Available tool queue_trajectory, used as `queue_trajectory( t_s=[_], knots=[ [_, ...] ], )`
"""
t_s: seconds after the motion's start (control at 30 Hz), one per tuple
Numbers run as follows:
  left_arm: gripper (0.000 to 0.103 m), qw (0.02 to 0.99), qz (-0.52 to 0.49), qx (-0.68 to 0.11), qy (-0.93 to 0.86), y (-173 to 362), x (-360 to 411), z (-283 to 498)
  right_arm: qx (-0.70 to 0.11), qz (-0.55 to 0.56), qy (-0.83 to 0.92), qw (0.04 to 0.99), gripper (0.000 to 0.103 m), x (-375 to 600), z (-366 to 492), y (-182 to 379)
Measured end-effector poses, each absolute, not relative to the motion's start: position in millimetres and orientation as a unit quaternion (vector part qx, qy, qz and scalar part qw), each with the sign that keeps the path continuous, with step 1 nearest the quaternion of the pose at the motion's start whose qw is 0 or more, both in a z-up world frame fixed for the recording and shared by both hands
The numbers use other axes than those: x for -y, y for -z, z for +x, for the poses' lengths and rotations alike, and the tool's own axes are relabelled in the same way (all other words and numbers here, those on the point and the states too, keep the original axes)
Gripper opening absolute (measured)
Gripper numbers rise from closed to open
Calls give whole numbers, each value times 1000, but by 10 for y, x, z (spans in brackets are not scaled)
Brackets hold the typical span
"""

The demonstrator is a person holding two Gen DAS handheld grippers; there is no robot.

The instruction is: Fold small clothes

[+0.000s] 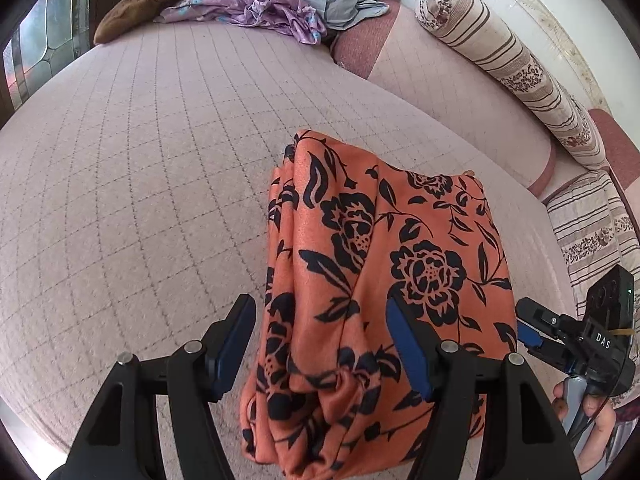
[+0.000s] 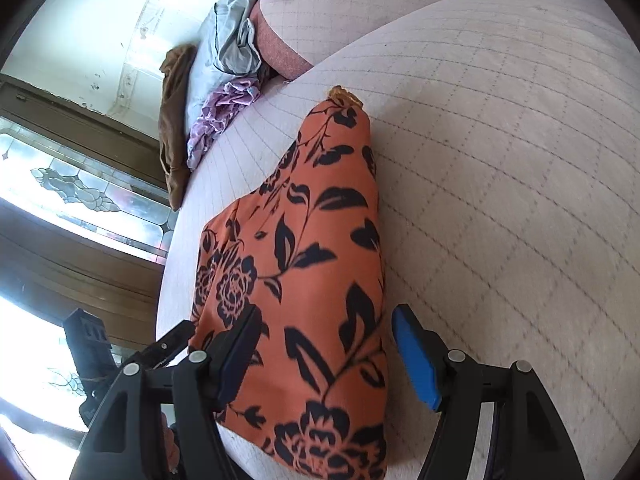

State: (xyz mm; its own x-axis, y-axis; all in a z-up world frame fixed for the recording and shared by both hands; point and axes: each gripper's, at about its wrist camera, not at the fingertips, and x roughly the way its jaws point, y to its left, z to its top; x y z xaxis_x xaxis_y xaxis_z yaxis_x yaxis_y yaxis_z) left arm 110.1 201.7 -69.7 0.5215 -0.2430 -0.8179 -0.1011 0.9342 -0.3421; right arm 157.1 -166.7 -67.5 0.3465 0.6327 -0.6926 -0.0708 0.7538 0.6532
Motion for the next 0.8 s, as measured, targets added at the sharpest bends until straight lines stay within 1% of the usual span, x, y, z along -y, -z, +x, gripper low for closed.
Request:
queue_trajectory(
  t_s=[0.1, 0.2, 0.27, 0.33, 0.4, 0.43, 0.47, 0.5, 0.53, 0.57, 0.6, 0.63, 0.7, 0.8],
  knots=[
    [68, 853, -183, -487, 45, 706, -2051, 1125, -528, 268, -230, 773, 71, 1617, 1661, 706],
    [69, 845, -205, -489, 64, 746, -2113, 1148, -533, 264, -230, 770, 74, 1556, 1732, 748],
    [73, 828, -236, -501, 89, 889, -2164, 1195, -535, 261, -231, 770, 75, 1523, 1777, 772],
    [73, 816, -246, -516, 88, 1081, -2192, 1231, -539, 262, -229, 767, 75, 1488, 1833, 839],
    [73, 829, -239, -496, 98, 1092, -2177, 1192, -555, 264, -227, 755, 75, 1430, 1896, 963],
    [73, 835, -220, -494, 100, 1082, -2134, 1178, -559, 263, -225, 754, 75, 1398, 1907, 1010],
    [68, 838, -209, -495, 97, 1072, -2108, 1171, -554, 254, -228, 759, 74, 1361, 1905, 1003],
    [52, 840, -203, -494, 102, 1067, -2077, 1170, -552, 232, -234, 766, 70, 1298, 1904, 972],
    [51, 838, -200, -497, 104, 1070, -2061, 1178, -554, 216, -231, 770, 60, 1254, 1898, 959],
    [45, 839, -197, -496, 103, 1068, -2050, 1187, -555, 206, -231, 772, 56, 1224, 1894, 950],
    [40, 836, -205, -498, 107, 1069, -2053, 1201, -556, 201, -231, 773, 48, 1209, 1893, 938],
    [38, 832, -213, -500, 110, 1073, -2064, 1208, -557, 198, -231, 773, 44, 1206, 1893, 916],
    [32, 831, -217, -499, 111, 1036, -2067, 1208, -557, 192, -232, 774, 40, 1203, 1895, 871],
    [29, 844, -201, -485, 111, 867, -1982, 1176, -547, 174, -243, 782, 37, 1175, 1860, 729]
  ],
)
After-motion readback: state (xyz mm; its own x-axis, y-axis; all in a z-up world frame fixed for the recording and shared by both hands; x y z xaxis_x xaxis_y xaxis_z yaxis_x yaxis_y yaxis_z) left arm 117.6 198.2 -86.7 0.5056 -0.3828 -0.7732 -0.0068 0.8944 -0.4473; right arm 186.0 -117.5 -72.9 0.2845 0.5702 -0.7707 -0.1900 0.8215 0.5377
